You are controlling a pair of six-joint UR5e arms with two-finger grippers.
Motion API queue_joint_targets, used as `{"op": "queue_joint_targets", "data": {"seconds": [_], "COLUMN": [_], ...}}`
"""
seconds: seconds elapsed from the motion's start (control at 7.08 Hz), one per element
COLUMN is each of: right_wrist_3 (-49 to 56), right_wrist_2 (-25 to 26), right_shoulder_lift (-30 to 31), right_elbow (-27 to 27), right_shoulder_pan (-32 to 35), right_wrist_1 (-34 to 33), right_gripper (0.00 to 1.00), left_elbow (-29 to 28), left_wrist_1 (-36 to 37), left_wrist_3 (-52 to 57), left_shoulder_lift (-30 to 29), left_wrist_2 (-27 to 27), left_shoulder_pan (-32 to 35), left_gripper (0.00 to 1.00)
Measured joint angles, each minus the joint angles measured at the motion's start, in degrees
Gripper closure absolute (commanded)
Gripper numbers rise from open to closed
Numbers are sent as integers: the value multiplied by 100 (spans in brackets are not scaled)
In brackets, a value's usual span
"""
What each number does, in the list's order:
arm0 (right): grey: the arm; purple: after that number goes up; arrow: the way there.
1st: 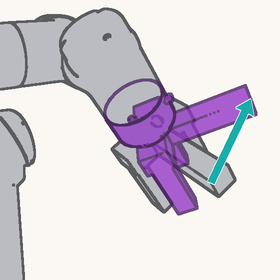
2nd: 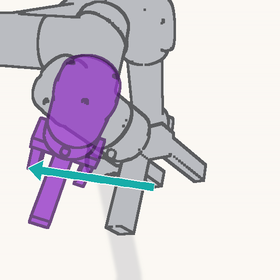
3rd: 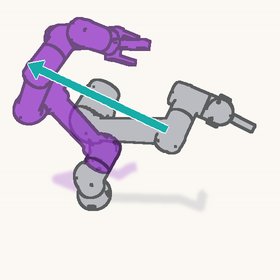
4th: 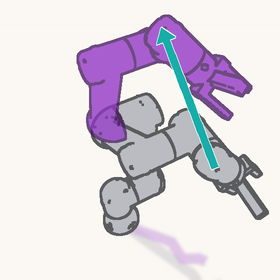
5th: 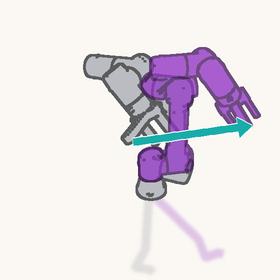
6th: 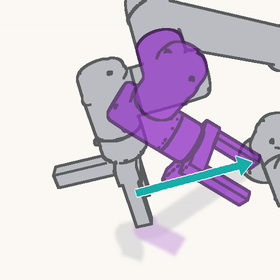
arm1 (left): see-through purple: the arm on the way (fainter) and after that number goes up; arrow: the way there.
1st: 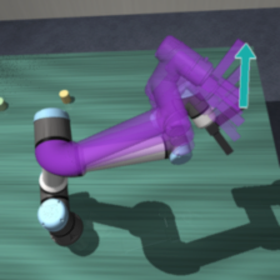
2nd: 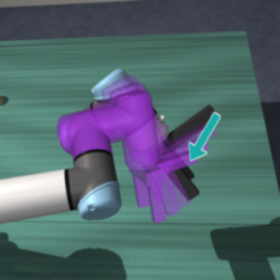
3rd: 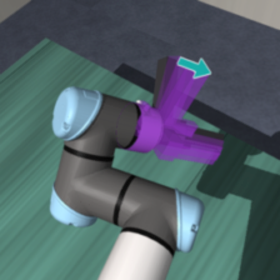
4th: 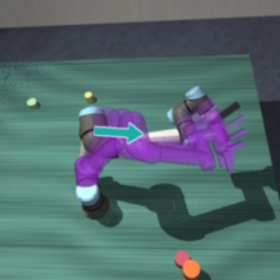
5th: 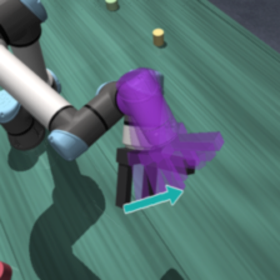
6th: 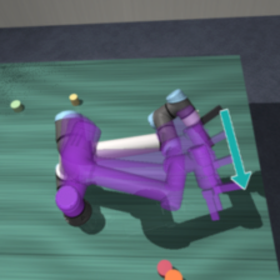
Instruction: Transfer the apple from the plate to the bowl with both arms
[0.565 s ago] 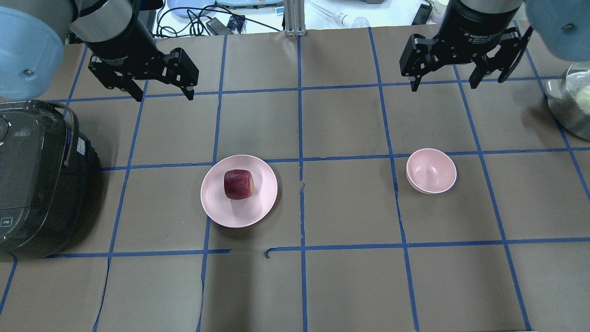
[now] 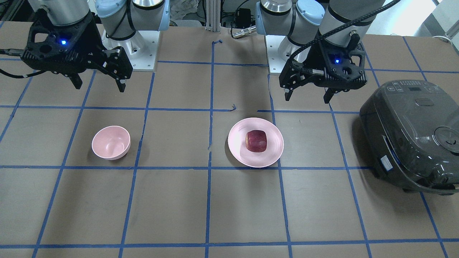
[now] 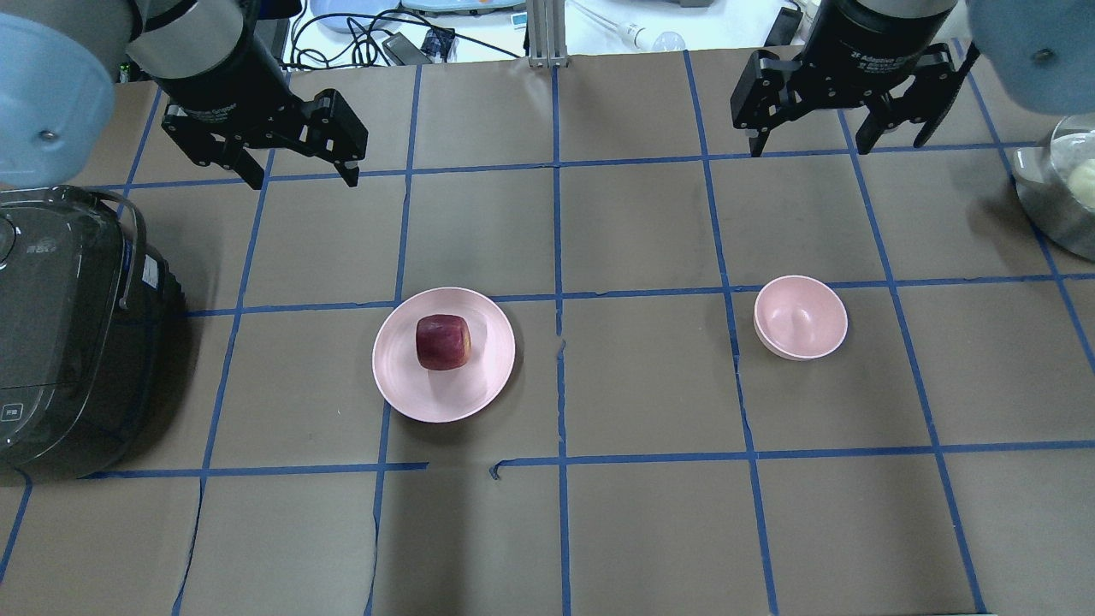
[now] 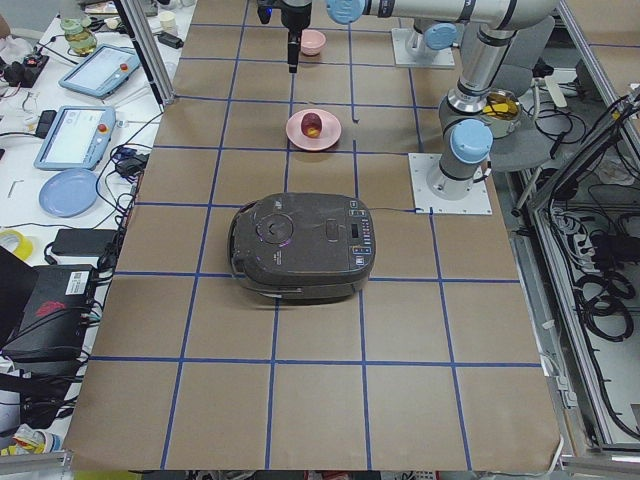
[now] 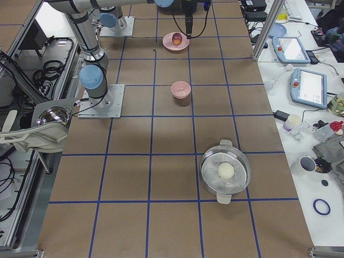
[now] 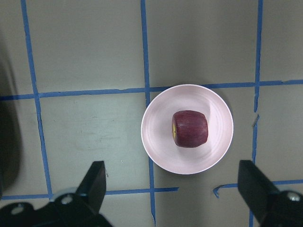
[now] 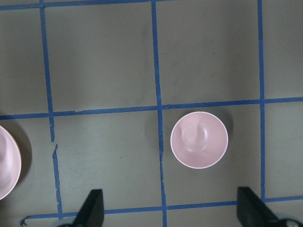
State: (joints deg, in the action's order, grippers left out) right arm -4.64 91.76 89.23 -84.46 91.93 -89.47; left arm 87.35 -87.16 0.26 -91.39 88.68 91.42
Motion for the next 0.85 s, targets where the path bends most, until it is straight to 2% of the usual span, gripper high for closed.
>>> {"op": "queue_joint_targets", "data": {"seconds": [0.85], "right_wrist_3": [7], "right_wrist_2": [-26], "right_shoulder_lift": [-1], "right_elbow": [-19], "right_shoulder_pan": [0], "right_wrist_1": [69], "right_gripper": [0], "left_elbow": [4], "left_wrist_1": [-9], "left_wrist_3": [-1], "left_shoulder_lift": [-12], "left_wrist_2": [3], "left_shoulder_pan": [7], "left_gripper": [0]}}
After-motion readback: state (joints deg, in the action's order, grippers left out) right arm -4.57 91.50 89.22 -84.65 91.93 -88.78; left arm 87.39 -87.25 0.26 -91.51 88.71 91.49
